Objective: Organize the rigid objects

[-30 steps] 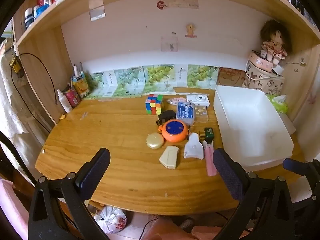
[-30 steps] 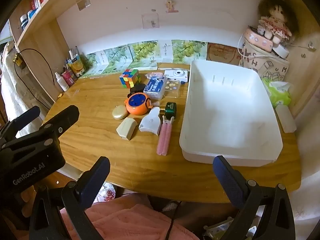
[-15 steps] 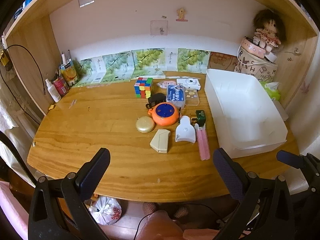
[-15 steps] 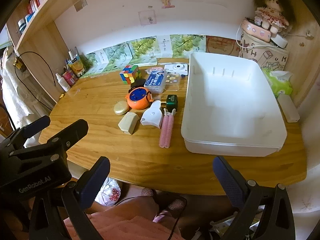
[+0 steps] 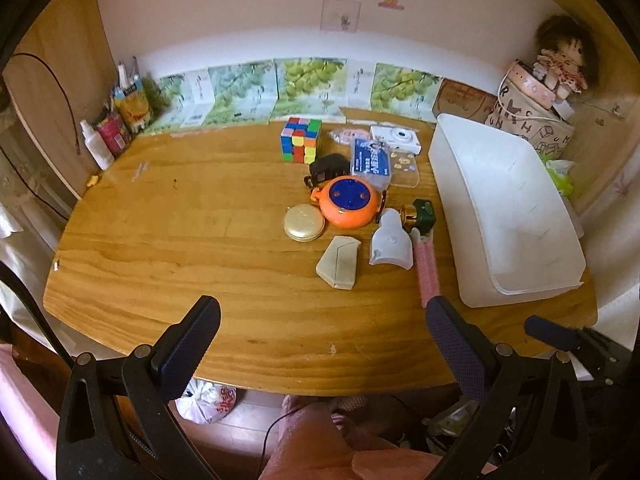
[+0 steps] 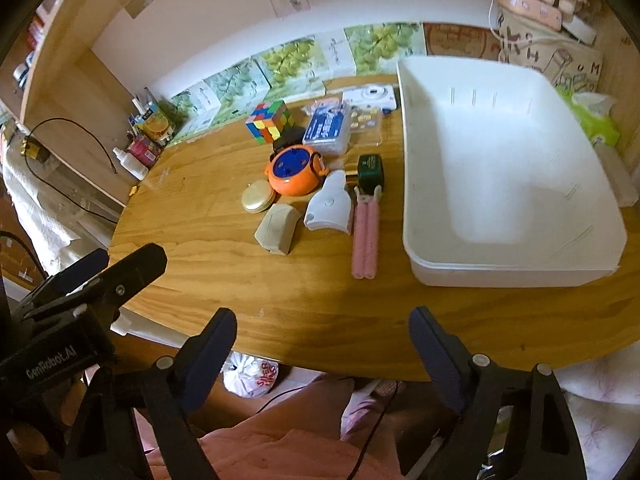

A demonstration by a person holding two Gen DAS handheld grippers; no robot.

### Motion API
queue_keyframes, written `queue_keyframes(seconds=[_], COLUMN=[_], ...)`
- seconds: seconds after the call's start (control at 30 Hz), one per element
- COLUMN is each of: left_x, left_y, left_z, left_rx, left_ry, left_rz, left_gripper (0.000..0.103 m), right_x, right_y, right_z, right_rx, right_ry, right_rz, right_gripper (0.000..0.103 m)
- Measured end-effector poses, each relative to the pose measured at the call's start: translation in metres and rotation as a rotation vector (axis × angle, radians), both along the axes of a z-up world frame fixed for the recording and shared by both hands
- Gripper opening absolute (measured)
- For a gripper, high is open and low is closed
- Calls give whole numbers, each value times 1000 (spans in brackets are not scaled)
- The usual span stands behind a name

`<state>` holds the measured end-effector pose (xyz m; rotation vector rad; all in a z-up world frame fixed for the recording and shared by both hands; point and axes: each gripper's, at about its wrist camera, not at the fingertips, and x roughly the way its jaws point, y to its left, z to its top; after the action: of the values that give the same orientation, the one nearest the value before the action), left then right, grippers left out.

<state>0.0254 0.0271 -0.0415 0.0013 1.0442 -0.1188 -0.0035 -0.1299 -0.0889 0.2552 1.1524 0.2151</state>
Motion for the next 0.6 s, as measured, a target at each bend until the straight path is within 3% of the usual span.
queue_keyframes(seconds=[0.23,0.6], left_x=[39,102], left_y=[6,-1], left_z=[-21,-69], left_rx=[-44,-44], left_ry=[133,372], left_rz=[-50,-168], left_gripper=[102,101], right_x=[22,59], right_y=[8,20], right_z=[-21,-62], right_rx=[17,-15], right_ry=[97,236], right_rz=[-64,-245], right_gripper=[71,51])
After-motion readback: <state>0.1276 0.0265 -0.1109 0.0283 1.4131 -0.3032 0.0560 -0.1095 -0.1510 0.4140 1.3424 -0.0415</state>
